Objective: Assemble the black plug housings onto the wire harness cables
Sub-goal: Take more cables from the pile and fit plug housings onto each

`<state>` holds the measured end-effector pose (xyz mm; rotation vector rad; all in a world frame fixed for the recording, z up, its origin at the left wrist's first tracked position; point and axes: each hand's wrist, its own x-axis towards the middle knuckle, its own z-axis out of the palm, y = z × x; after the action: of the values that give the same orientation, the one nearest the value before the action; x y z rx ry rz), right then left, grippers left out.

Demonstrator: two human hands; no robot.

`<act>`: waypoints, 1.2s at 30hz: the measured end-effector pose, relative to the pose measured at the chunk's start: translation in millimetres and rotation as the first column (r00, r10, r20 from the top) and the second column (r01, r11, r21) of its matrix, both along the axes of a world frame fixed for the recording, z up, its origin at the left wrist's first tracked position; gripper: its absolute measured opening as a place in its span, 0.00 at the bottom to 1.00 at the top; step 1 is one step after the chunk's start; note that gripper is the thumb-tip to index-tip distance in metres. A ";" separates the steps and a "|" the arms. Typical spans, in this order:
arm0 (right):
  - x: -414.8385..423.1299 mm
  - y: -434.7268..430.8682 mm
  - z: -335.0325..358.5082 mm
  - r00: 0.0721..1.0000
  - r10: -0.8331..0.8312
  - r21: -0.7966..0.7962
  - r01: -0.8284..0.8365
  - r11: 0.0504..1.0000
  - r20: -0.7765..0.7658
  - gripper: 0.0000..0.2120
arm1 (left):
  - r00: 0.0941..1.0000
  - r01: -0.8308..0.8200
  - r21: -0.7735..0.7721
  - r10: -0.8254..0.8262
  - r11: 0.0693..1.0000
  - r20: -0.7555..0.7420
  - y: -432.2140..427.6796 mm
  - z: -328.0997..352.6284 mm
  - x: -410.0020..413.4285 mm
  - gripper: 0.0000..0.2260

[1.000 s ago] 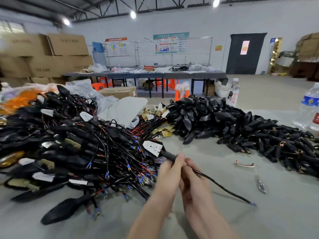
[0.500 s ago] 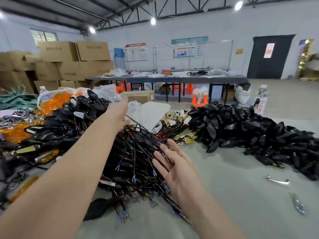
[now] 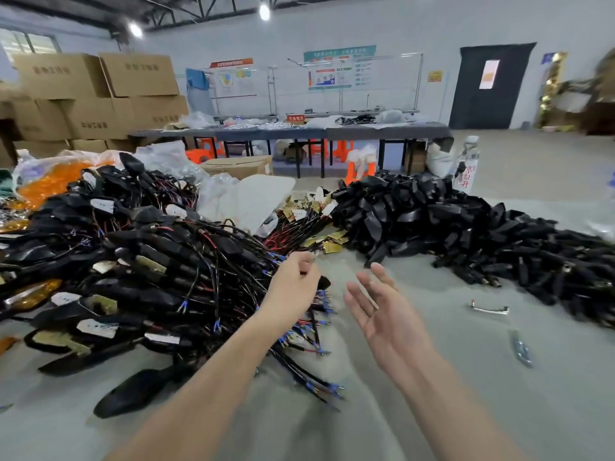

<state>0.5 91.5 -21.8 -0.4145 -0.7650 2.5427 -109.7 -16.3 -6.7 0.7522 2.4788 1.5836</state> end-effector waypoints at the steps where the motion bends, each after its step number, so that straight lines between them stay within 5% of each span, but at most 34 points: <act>1: 2.5 10.2 -2.8 1.000 -0.021 -0.009 0.021 1.000 0.007 0.10 | 1.000 0.026 -0.020 -0.026 0.999 -0.005 7.8 -5.3 2.2 0.15; 7: 11.9 68.4 -16.1 0.993 -0.101 -0.066 0.105 0.992 0.060 0.10 | 0.992 0.065 -0.136 -0.078 0.989 -0.095 45.8 -13.6 -10.1 0.15; 14: 12.2 103.1 -38.5 0.991 -0.058 -0.075 0.068 0.995 0.122 0.09 | 0.958 -0.097 -0.433 -0.034 0.896 -0.286 77.6 -10.6 -74.0 0.15; 18: 11.6 119.8 -43.9 0.991 -0.057 -0.075 0.066 0.995 0.120 0.09 | 0.927 -0.198 -0.652 -0.075 0.732 -0.366 97.9 -12.5 -111.0 0.17; 21: 12.4 129.5 -45.2 0.990 -0.079 -0.020 0.082 0.996 0.118 0.09 | 0.892 -0.284 -0.809 -0.167 0.514 -0.419 105.7 -15.1 -128.2 0.19; 26: 13.8 137.2 -44.9 0.983 -0.134 0.033 0.130 0.991 0.129 0.09 | 0.816 -0.426 -0.855 -0.282 0.297 -0.505 106.5 -21.4 -143.6 0.14; 30: 13.9 136.9 -44.1 0.978 -0.145 0.059 0.138 0.989 0.147 0.10 | 0.752 -0.472 -0.785 -0.282 0.402 -0.596 100.0 -21.8 -148.1 0.11; 34: 14.1 134.7 -42.7 0.977 -0.144 0.064 0.135 0.989 0.157 0.10 | 0.775 -0.338 -0.536 -0.094 0.774 -0.624 95.3 -3.7 -137.2 0.10; 36: 14.5 133.8 -42.5 0.977 -0.140 0.063 0.132 0.989 0.159 0.10 | 0.763 -0.256 -0.388 -0.061 0.886 -0.643 102.2 15.1 -120.7 0.09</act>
<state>15.0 225.4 -64.3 -0.6412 -0.8302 2.3774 -230.3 85.9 8.4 1.2515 3.2326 0.7317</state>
